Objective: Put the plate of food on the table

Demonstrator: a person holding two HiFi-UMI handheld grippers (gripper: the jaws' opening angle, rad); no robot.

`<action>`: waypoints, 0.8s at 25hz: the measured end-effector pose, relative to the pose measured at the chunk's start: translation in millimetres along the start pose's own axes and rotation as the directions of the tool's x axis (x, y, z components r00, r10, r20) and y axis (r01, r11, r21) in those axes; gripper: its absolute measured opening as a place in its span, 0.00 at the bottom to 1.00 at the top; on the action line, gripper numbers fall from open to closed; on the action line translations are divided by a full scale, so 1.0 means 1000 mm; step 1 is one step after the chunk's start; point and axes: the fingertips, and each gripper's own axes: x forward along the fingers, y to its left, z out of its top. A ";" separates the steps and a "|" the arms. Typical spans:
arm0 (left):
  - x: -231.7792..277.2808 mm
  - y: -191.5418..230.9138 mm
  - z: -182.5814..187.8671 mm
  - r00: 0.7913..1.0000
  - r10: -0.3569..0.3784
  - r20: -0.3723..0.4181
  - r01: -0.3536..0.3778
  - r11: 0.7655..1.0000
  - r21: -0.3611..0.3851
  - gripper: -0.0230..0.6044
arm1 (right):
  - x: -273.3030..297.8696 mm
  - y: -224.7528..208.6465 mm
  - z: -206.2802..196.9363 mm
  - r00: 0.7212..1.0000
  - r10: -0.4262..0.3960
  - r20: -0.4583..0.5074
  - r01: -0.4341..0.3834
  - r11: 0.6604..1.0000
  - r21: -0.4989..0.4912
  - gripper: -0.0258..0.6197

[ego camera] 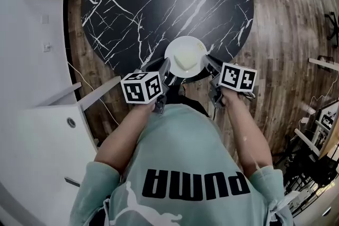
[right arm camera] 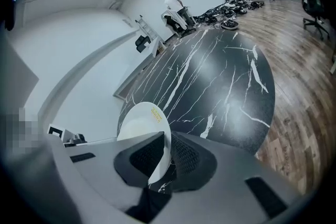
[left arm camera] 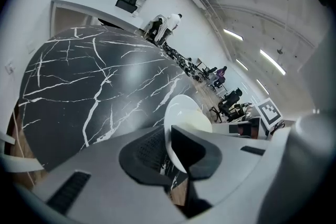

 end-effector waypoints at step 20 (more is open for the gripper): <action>0.070 0.026 0.012 0.986 0.003 -0.169 0.011 0.997 0.080 0.12 | 0.047 -0.047 0.021 0.989 -0.136 -0.059 0.138 0.990 0.030 0.11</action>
